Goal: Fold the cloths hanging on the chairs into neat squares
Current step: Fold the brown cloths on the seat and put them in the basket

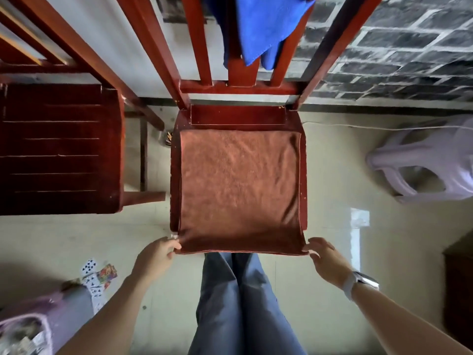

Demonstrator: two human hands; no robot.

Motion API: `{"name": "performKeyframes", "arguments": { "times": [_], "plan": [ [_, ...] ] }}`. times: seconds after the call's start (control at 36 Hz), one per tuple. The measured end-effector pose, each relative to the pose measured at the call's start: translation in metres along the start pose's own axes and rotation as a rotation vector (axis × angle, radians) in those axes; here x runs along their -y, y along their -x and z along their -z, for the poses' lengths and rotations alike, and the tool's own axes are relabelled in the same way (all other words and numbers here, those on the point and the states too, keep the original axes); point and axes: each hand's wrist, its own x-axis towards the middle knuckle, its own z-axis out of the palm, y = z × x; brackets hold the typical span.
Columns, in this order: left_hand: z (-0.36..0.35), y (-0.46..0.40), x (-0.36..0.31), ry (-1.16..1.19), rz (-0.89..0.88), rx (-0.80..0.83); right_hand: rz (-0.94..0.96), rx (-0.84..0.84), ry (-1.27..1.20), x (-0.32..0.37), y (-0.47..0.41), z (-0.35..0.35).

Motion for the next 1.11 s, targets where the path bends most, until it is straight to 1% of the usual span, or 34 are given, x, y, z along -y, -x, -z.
{"name": "performKeyframes", "arguments": {
  "times": [0.08, 0.11, 0.17, 0.22, 0.28, 0.33, 0.39, 0.44, 0.5, 0.56, 0.64, 0.72, 0.83, 0.92, 0.97, 1.03, 1.11],
  "plan": [
    [-0.009, -0.004, 0.004, -0.056, 0.006, 0.087, -0.047, 0.133, 0.098, -0.006, -0.001, -0.008],
    [-0.009, -0.007, 0.004, -0.062, -0.014, 0.084, -0.054, 0.156, 0.114, -0.006, -0.002, -0.009],
    [-0.005, -0.015, -0.001, -0.051, -0.019, 0.018, -0.054, 0.15, 0.115, -0.002, -0.008, -0.008],
    [0.003, -0.028, -0.011, -0.055, -0.014, -0.108, -0.044, 0.066, 0.092, 0.008, -0.019, -0.002],
    [0.012, -0.044, -0.027, -0.077, -0.056, -0.237, -0.007, -0.062, 0.082, 0.023, -0.033, 0.008],
    [0.019, -0.065, -0.045, -0.104, -0.121, -0.355, 0.057, -0.202, 0.098, 0.041, -0.052, 0.02],
    [0.024, -0.088, -0.066, -0.131, -0.217, -0.431, 0.124, -0.327, 0.105, 0.063, -0.074, 0.029],
    [0.026, -0.114, -0.089, -0.154, -0.282, -0.44, 0.221, -0.411, 0.15, 0.084, -0.1, 0.036],
    [0.023, -0.138, -0.11, -0.19, -0.316, -0.424, 0.304, -0.435, 0.238, 0.104, -0.126, 0.039],
    [0.016, -0.159, -0.126, -0.252, -0.349, -0.417, 0.357, -0.438, 0.315, 0.12, -0.152, 0.037],
    [0.01, -0.185, -0.132, -0.307, -0.35, -0.43, 0.401, -0.492, 0.339, 0.137, -0.182, 0.034],
    [0.013, -0.213, -0.114, -0.315, -0.279, -0.478, 0.341, -0.543, 0.321, 0.127, -0.212, 0.042],
    [0.027, -0.228, -0.083, -0.378, -0.272, -0.529, 0.297, -0.561, 0.408, 0.089, -0.23, 0.066],
    [0.042, -0.231, -0.067, -0.321, -0.193, -0.535, 0.143, -0.579, 0.33, 0.06, -0.231, 0.086],
    [0.052, -0.231, -0.063, -0.304, -0.184, -0.532, 0.072, -0.575, 0.259, 0.044, -0.228, 0.099],
    [0.063, -0.232, -0.063, -0.277, -0.218, -0.566, 0.088, -0.577, 0.195, 0.038, -0.222, 0.111],
    [0.08, -0.236, -0.068, -0.26, -0.263, -0.662, 0.176, -0.666, 0.212, 0.042, -0.216, 0.126]
  ]
}}
